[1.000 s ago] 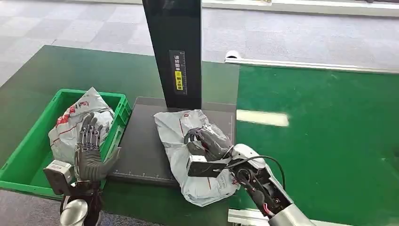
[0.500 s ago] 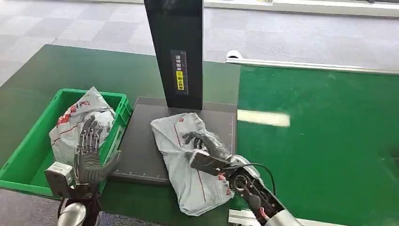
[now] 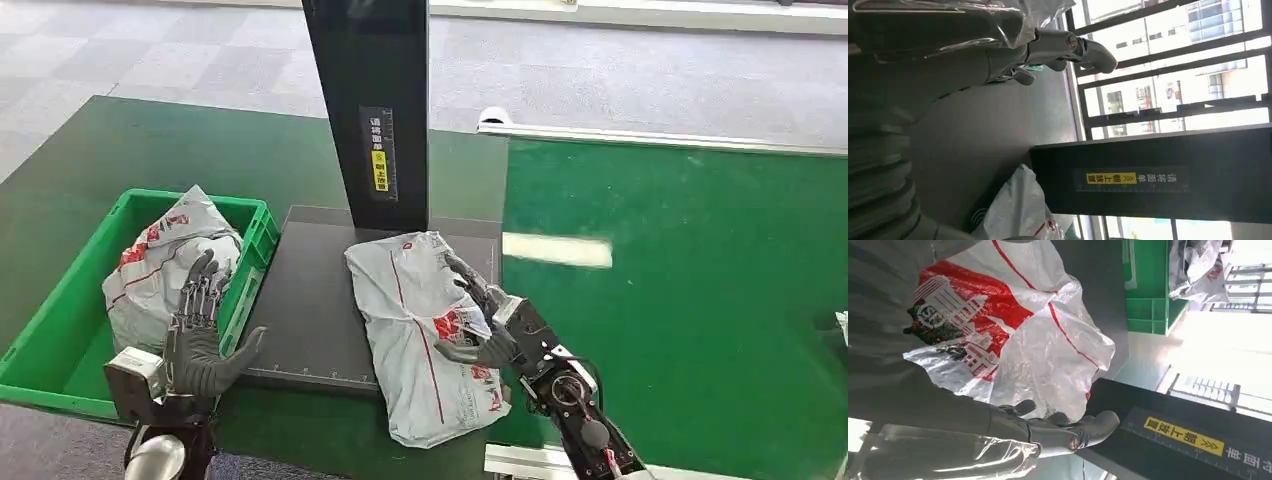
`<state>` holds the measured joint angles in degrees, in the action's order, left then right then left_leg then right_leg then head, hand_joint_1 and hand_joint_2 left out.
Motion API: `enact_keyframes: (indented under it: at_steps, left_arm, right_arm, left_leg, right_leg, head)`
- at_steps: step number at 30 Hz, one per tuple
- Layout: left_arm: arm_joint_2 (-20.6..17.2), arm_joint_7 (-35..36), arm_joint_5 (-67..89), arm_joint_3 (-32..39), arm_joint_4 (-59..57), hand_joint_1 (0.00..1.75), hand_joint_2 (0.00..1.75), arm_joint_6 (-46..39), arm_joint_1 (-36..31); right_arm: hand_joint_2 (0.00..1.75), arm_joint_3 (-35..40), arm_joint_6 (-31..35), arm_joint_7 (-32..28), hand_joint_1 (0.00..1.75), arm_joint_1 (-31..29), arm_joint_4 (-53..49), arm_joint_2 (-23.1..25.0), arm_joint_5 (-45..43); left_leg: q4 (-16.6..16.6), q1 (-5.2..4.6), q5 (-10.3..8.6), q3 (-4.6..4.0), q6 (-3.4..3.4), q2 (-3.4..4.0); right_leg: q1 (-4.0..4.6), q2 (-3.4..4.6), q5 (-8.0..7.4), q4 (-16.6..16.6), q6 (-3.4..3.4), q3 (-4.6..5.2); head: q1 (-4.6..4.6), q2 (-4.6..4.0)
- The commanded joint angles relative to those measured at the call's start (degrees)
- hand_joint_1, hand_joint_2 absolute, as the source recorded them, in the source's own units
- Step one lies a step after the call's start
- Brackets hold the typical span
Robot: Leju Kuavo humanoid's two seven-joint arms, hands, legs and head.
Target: Moved the parcel from conveyor to table for the left to box.
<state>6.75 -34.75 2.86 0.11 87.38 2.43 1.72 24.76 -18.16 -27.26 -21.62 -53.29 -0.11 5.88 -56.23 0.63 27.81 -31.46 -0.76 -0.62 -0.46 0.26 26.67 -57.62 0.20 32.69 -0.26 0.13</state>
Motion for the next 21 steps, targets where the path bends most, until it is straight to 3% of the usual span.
enact_keyframes:
  at_steps: [1, 7, 16, 21]
  left_arm:
    - [-0.4, 0.3, 0.3, -0.1, -2.0, 0.00, 1.75, 0.4, 0.1]
    - [-0.1, 2.0, 0.2, -1.8, -2.9, 0.00, 1.75, 2.9, -0.2]
    - [0.2, 2.0, 0.2, -2.1, -3.3, 0.00, 1.75, 3.0, -0.3]
    - [-0.1, 3.2, 4.8, -7.6, -4.5, 0.00, 1.75, 4.4, -1.7]
  right_arm:
    - [1.75, -5.1, -0.4, -1.4, 0.00, -0.1, -3.0, 0.0, -6.2]
    - [1.75, -9.9, -0.2, -1.6, 0.00, 0.9, -6.2, 0.7, -13.6]
    - [1.75, -10.0, -0.2, -1.5, 0.00, 1.1, -6.6, 0.7, -13.8]
    - [1.75, -11.5, 9.6, -2.2, 0.00, 1.8, -10.4, 0.2, -6.9]
  left_leg:
    - [0.0, -0.03, -0.02, 0.00, 0.04, 0.04]
    - [0.1, -0.03, -0.03, 0.01, 0.02, 0.01]
    - [0.1, -0.03, -0.03, 0.03, 0.03, 0.00]
    - [0.0, -0.05, -0.02, -0.01, 0.03, -0.04]
  right_leg:
    - [-0.02, -0.02, -0.02, 0.1, 0.01, -0.01]
    - [-0.02, -0.06, -0.01, 0.1, -0.01, -0.02]
    - [-0.03, -0.06, -0.01, 0.1, 0.00, -0.04]
    - [-0.05, -0.08, 0.00, 0.0, 0.01, 0.00]
  head:
    - [0.00, 0.00]
    - [0.00, 0.02]
    - [0.00, 0.02]
    - [0.00, 0.02]
